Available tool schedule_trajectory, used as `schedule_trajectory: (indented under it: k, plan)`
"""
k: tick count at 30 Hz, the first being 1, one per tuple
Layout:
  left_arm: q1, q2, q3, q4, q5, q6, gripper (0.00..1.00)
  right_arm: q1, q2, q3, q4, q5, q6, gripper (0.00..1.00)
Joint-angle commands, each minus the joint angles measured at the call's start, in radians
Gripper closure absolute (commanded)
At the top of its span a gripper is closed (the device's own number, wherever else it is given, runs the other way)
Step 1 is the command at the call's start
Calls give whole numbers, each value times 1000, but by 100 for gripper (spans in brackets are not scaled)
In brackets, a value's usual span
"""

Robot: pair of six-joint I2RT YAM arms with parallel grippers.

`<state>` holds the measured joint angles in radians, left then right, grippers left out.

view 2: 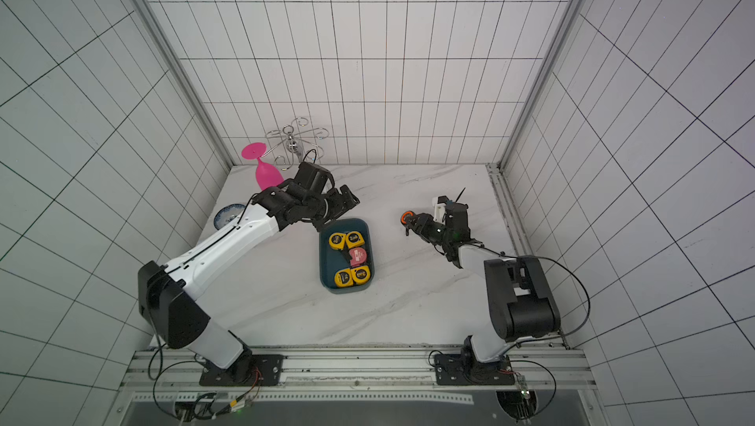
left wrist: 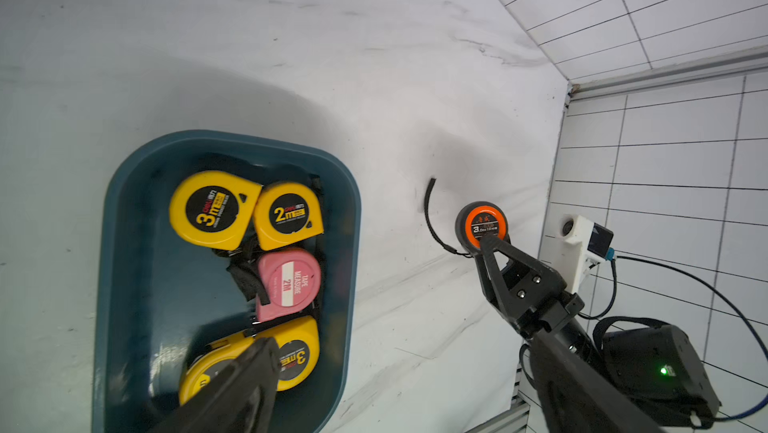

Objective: Take the tape measure out of the storage box
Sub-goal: Place the tape measure at the center of the board.

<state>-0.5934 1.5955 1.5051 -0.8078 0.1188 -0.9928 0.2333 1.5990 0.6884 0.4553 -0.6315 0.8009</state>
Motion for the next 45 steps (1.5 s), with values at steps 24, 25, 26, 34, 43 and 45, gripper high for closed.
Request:
schedule_trajectory:
  k: [24, 25, 26, 34, 43, 45]
  plan:
    - [18, 7, -74, -68, -87, 111, 2, -78, 131, -7, -104, 48, -10, 45]
    - [18, 11, -73, -73, -89, 113, 2, -78, 123, -7, -120, 53, -18, 43]
    - [18, 14, -72, -74, -89, 115, 2, -78, 116, -6, -138, 57, -27, 41]
    - [18, 43, -68, -95, -104, 145, 2, -78, 22, -15, -281, 108, -73, 15]
    - [15, 131, -64, -120, -97, 210, 6, -77, -143, -4, -450, 157, -121, 1]
    - [6, 162, -50, -122, -77, 236, 7, -77, -177, 7, -488, 166, -132, 1]
